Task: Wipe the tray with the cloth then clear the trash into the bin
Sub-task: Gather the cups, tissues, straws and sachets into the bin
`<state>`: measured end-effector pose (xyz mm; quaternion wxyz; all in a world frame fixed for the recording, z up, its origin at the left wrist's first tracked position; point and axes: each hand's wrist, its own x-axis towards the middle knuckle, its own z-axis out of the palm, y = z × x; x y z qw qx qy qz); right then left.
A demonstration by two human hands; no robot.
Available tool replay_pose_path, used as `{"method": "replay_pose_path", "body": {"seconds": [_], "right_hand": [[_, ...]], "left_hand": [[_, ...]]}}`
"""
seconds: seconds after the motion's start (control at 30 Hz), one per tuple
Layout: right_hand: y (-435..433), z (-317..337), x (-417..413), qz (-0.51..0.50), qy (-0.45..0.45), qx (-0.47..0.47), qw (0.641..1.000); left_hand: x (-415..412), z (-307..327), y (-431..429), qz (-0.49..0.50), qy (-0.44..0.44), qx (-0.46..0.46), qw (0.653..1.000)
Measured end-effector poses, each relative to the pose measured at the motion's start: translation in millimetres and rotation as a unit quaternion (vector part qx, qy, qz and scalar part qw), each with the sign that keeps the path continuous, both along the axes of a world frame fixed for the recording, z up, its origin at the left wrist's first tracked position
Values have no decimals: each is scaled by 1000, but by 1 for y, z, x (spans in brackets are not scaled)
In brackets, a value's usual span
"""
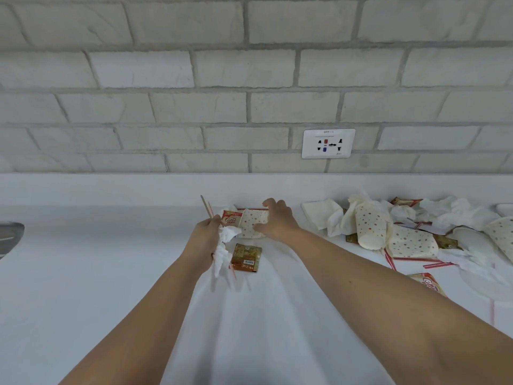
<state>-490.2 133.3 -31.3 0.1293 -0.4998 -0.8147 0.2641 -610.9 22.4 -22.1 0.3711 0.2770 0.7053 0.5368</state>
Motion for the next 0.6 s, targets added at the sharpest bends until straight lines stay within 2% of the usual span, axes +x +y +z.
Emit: {"method": "replay_pose_path", "body": {"seconds": [0.33, 0.6], "right_hand": [[21, -12, -15, -1, -42, -86, 995], [11, 22, 30, -12, -4, -137, 991]], "left_hand": [[-12, 3, -2, 23, -5, 1, 1000], [14, 8, 9, -14, 6, 0, 1000]]}}
